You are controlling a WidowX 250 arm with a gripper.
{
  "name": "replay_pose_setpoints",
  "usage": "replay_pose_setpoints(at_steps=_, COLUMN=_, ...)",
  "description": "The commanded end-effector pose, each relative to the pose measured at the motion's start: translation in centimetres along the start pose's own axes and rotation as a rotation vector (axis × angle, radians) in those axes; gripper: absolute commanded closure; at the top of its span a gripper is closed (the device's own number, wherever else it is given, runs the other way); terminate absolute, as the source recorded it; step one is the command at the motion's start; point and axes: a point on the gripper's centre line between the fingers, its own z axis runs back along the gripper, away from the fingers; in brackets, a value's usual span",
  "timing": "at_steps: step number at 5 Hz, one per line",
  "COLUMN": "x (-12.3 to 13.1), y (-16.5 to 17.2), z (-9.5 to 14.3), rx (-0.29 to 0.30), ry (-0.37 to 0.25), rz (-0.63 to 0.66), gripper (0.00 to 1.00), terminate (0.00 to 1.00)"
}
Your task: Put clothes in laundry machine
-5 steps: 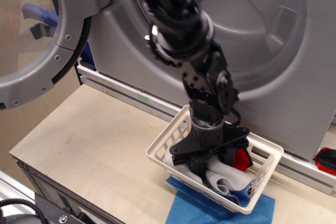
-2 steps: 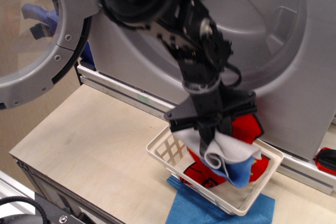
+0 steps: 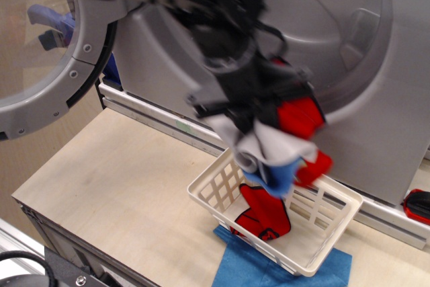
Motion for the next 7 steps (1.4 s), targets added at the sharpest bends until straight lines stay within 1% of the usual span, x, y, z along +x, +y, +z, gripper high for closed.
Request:
replay_pose_setpoints(at_steps=1, x=6.3, y=0.7, z=1.9, rx=-0.072, ry=-0.132, rz=0.013, gripper=1.00, terminate=0.00)
replay_pose_setpoints(at_steps=3, x=8.6, y=-1.8, z=-0.3, rx=-0.076, ry=-0.166, rz=0.012, gripper=1.00, terminate=0.00)
replay_pose_setpoints(at_steps=4, x=9.4, y=-2.9, z=-1.2, rx=-0.076, ry=-0.203, rz=0.013, gripper=1.00, terminate=0.00)
replay_pose_setpoints(at_steps=6, x=11.0, y=-4.5, z=-2.9, rx=-0.057, ry=-0.246, rz=0.043, gripper=1.00, terminate=0.00)
replay_pose_setpoints(at_steps=7, x=11.2, y=-4.4, z=-3.6, rx=-0.031, ry=-0.271, rz=0.053, gripper=1.00, terminate=0.00)
